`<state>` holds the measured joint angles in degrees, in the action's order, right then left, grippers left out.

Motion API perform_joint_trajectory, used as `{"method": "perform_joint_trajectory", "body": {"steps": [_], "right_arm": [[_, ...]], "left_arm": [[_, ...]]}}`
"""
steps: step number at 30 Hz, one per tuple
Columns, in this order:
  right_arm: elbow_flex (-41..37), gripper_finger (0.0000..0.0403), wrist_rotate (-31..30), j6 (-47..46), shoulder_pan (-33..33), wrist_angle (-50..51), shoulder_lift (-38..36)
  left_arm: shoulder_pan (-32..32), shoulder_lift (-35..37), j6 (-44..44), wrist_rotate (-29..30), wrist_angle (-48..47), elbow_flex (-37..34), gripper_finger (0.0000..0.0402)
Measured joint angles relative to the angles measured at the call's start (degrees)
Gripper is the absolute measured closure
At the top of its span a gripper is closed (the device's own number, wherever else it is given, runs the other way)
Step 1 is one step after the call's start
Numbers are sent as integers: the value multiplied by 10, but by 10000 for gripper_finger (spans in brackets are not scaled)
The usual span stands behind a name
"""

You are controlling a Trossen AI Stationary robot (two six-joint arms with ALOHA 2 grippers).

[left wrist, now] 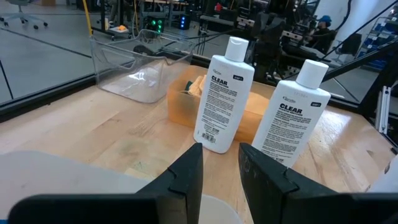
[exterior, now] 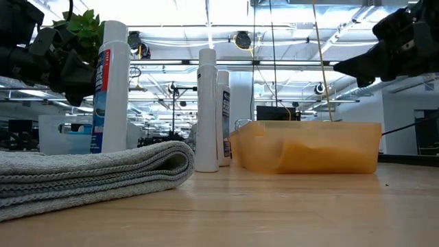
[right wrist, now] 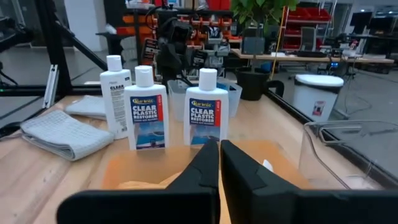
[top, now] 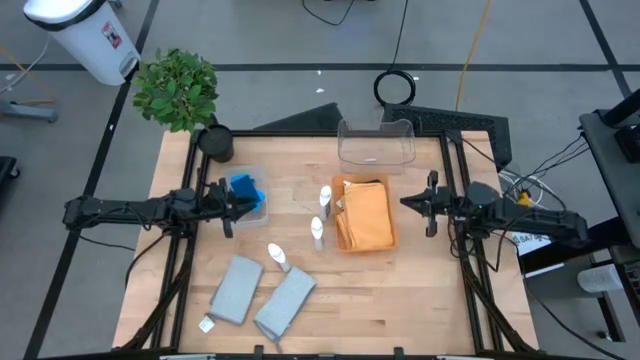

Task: Pick & Place Kitchen Items
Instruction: Put the gray microfiber cloth into the orange bin

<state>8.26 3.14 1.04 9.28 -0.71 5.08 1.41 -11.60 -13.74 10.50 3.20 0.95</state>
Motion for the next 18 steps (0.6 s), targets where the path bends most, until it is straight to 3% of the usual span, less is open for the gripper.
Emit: {"method": "perform_joint_trajectory", "body": {"steps": [8,18], "right_arm": [[-29,403,25,10,0,-14,-50],[-47,403,59,11,0,-48,-48]], "left_arm": [[0,0,0,0,0,0,293],[0,0,0,0,0,0,293]]}}
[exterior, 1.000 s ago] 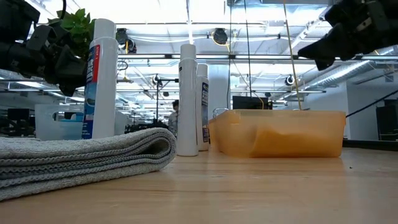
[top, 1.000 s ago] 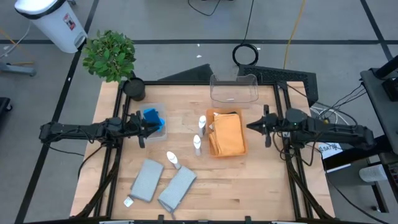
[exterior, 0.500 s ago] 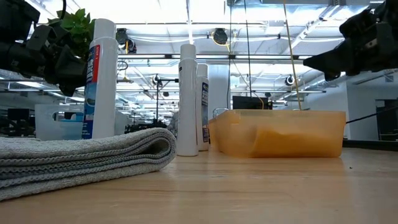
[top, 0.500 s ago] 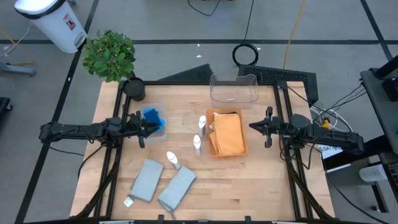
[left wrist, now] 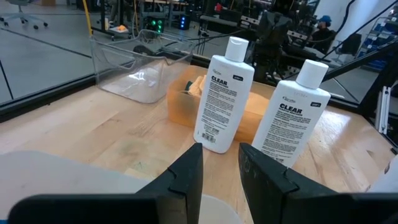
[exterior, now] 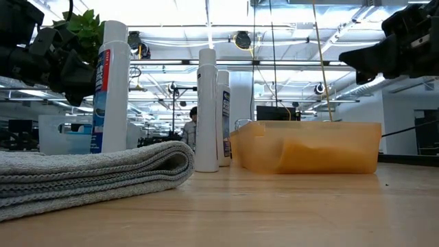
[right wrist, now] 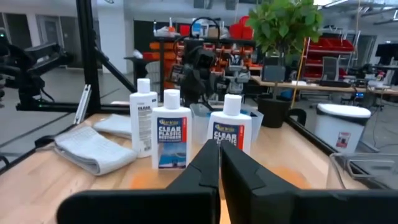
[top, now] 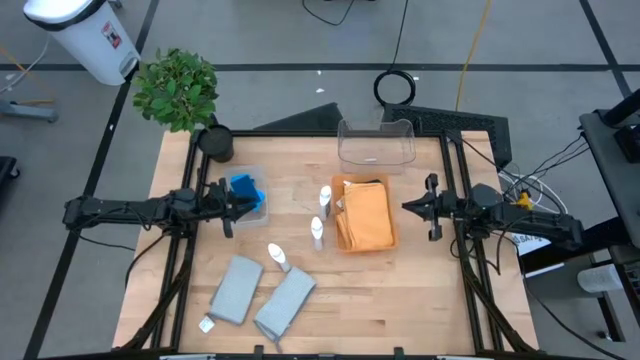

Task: Pick & Place Kitchen Items
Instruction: Put the gray microfiber cloth into the orange bin

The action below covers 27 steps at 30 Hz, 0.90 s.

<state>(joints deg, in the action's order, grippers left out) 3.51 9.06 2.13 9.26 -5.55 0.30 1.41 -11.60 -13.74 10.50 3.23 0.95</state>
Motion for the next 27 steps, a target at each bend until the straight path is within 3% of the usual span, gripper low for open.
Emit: {"method": "perform_joint_trajectory", "body": {"steps": [7,10,14,22,27], "right_arm": [[-1,403,0,0,0,2,0],[-1,403,0,0,0,2,0],[-1,403,0,0,0,2,0],[-2,403,0,0,0,2,0],[-2,403,0,0,0,2,0]], "left_arm": [[0,0,-35,-8,45,0,293],[0,0,-96,-39,51,0,293],[0,0,-108,-100,46,0,293],[0,0,-239,-124,69,0,293],[0,0,-290,-196,98,38,277]]}}
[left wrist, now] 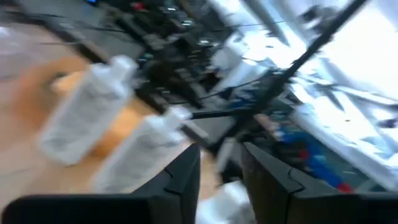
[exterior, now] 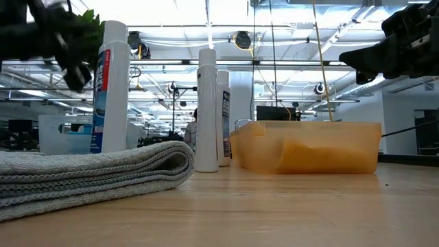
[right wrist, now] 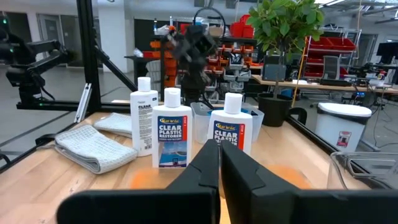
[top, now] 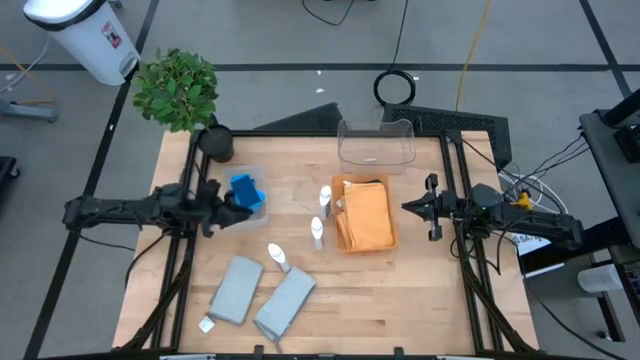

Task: Pick & Place Kitchen Items
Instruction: Put the gray microfiber cloth into the orange bin

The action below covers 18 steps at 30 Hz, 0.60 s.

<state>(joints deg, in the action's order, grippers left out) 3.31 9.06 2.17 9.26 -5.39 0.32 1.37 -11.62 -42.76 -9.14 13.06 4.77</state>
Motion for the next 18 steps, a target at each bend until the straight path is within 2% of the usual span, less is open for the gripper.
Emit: {"method": "perform_joint_trajectory", "body": {"steps": [5,8,11,15,18], "right_arm": [[0,403,0,0,0,0,0],[0,403,0,0,0,0,0],[0,403,0,0,0,0,0],[0,403,0,0,0,0,0],[0,403,0,0,0,0,0]], "left_arm": [[-13,-33,-12,-45,-34,74,199],[-35,-79,-12,-106,-65,125,139],[-63,-131,-9,-145,-160,181,99],[-97,-204,32,-109,-320,240,84],[-123,-252,19,-105,-351,244,93]]}}
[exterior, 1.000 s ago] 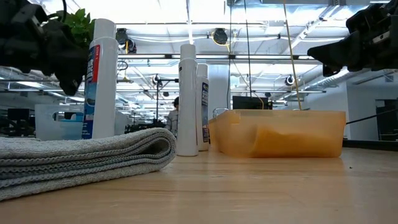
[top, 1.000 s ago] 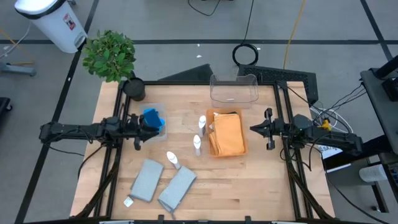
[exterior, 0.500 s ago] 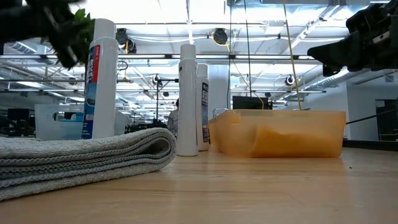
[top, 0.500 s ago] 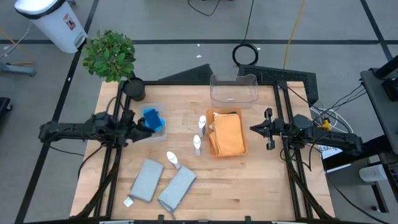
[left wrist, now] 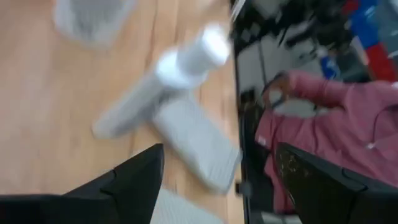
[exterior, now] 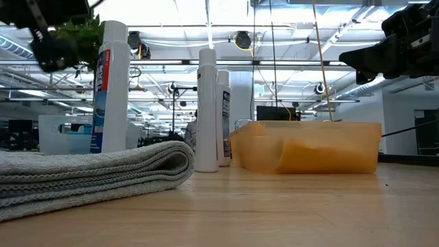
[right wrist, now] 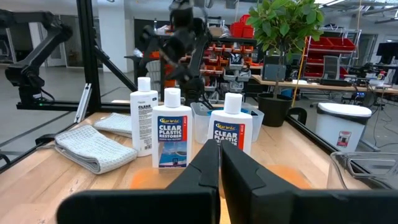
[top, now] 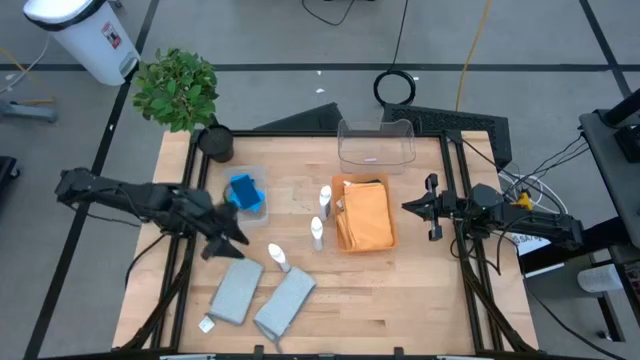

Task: Pick & Place Kitchen Items
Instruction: Put the gray microfiber cloth into the orange bin

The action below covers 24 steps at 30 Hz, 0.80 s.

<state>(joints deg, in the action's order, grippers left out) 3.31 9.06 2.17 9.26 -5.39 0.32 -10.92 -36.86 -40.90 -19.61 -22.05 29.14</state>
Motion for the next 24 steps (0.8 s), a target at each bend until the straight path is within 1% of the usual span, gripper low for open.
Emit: {"method": "perform_joint_trajectory", "body": {"steps": [4,10,16,24], "right_arm": [[0,403,0,0,0,0,0],[0,403,0,0,0,0,0],[0,403,0,0,0,0,0],[0,403,0,0,0,0,0]], "left_arm": [[-42,-61,-17,-3,-6,-4,112],[-83,-147,49,19,-8,-4,138],[-88,-214,114,50,-10,-4,157],[-88,-293,155,69,-30,-5,160]]}}
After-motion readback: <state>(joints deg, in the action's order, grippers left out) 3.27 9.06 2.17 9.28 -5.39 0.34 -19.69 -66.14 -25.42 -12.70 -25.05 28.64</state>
